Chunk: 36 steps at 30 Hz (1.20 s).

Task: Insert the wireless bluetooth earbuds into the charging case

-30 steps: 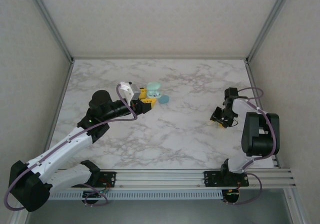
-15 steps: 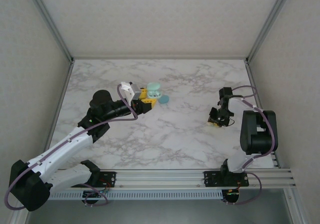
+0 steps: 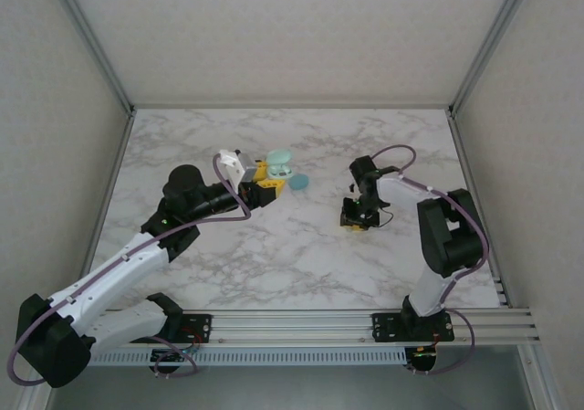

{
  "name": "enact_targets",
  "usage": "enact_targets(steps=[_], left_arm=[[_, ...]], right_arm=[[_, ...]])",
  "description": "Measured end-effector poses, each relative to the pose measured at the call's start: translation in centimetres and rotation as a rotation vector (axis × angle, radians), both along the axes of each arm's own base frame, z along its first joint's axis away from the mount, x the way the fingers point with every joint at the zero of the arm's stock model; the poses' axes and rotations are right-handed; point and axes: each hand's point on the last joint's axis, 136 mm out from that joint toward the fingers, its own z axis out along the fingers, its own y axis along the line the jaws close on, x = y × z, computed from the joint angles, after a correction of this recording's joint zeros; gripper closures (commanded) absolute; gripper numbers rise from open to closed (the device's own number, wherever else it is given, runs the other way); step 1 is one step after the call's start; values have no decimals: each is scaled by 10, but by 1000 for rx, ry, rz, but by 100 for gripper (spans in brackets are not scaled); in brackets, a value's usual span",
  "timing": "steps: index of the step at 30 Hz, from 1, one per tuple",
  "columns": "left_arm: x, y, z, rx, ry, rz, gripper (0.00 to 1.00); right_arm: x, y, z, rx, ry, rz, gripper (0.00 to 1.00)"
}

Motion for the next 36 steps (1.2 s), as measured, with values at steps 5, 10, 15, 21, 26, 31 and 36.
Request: enact_targets(steps=[5,10,15,21,26,31,36], left_arm=[[-2,1,3,-5,-7,0,80],[-3,3,6,-11,-15,3,80],[-4,4,7,-8,-23,4,80],[-4,4,5,2,-19,4,80],[-4,4,4,3,-19,5,80],[-4,5,4,5,-16,8,80],[-3,5,4,7,-18,15,80]], right_arm=[[0,20,-3,-27,26,111,71],[2,39,-4,-61,35,246,66],[3,46,-3,-94,32,330,62],[10,60,2,-79,-10,381,60],[13,69,5,-55,-21,409,61],[7,79,6,-25,-13,439,62],[12,75,19,-39,-73,381,57]])
